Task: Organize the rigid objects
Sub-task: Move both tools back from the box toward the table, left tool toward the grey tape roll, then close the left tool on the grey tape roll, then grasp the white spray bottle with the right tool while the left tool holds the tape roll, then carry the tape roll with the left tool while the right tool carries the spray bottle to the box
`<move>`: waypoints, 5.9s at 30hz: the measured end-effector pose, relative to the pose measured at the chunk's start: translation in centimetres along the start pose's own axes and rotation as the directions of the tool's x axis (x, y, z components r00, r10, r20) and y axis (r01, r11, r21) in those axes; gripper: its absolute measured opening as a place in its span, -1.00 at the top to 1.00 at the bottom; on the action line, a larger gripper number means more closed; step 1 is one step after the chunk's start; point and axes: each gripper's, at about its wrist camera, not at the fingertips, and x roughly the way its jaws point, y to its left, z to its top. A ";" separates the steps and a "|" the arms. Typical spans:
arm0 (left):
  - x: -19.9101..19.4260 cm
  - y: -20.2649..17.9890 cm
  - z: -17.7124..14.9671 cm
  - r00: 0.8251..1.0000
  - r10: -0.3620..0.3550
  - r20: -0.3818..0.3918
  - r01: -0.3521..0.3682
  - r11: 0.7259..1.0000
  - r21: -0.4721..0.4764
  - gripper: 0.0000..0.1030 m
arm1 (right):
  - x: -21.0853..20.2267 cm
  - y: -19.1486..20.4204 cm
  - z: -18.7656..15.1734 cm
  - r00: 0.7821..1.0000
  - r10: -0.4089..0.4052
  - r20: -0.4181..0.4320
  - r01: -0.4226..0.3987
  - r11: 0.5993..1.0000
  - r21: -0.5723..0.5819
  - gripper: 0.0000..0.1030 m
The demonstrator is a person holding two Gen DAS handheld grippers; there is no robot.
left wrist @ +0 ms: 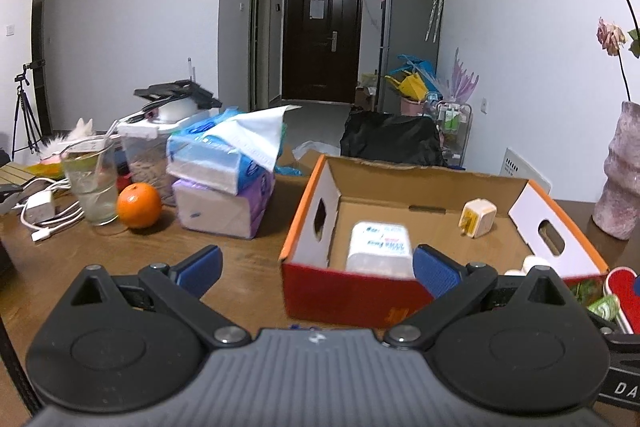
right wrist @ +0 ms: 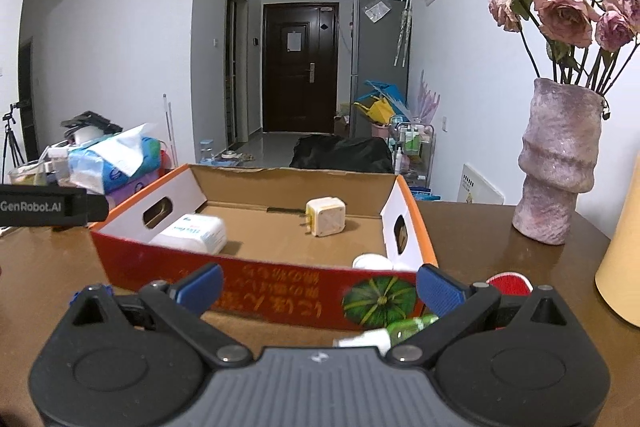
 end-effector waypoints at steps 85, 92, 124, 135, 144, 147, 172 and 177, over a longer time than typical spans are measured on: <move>-5.6 13.8 -9.3 0.977 -0.077 -0.201 0.103 0.987 0.122 0.14 | -6.0 10.6 -7.4 0.991 0.053 -0.124 -0.057 0.998 -0.035 -1.00; -5.1 13.0 -8.6 0.981 -0.077 -0.180 0.100 0.987 0.127 0.14 | -4.4 11.6 -6.6 0.992 0.063 -0.111 -0.068 0.997 -0.044 -0.96; -1.5 11.2 -6.8 0.981 -0.084 -0.173 0.106 0.987 0.120 0.14 | 1.6 13.8 -5.2 0.959 0.156 -0.238 -0.173 0.984 -0.049 0.43; -1.7 11.4 -6.9 0.983 -0.076 -0.168 0.096 0.989 0.115 0.14 | -0.2 13.7 -5.0 0.974 0.141 -0.177 -0.151 0.987 -0.046 0.48; -2.2 10.7 -6.7 0.985 -0.071 -0.157 0.087 0.991 0.099 0.14 | -1.5 12.6 -4.1 0.980 0.153 -0.129 -0.154 0.988 0.003 0.48; -2.4 10.3 -6.6 0.985 -0.076 -0.155 0.091 0.992 0.093 0.14 | -2.0 12.2 -4.0 0.980 0.159 -0.117 -0.159 0.987 0.008 0.48; -2.4 4.4 -6.3 0.981 -0.118 -0.153 0.132 0.988 0.080 0.14 | -2.8 6.9 -2.8 0.989 0.135 -0.057 -0.131 0.989 0.075 0.48; -2.1 3.4 -5.9 0.981 -0.125 -0.149 0.137 0.988 0.072 0.14 | -2.7 5.9 -2.6 0.991 0.125 -0.047 -0.121 0.989 0.089 0.48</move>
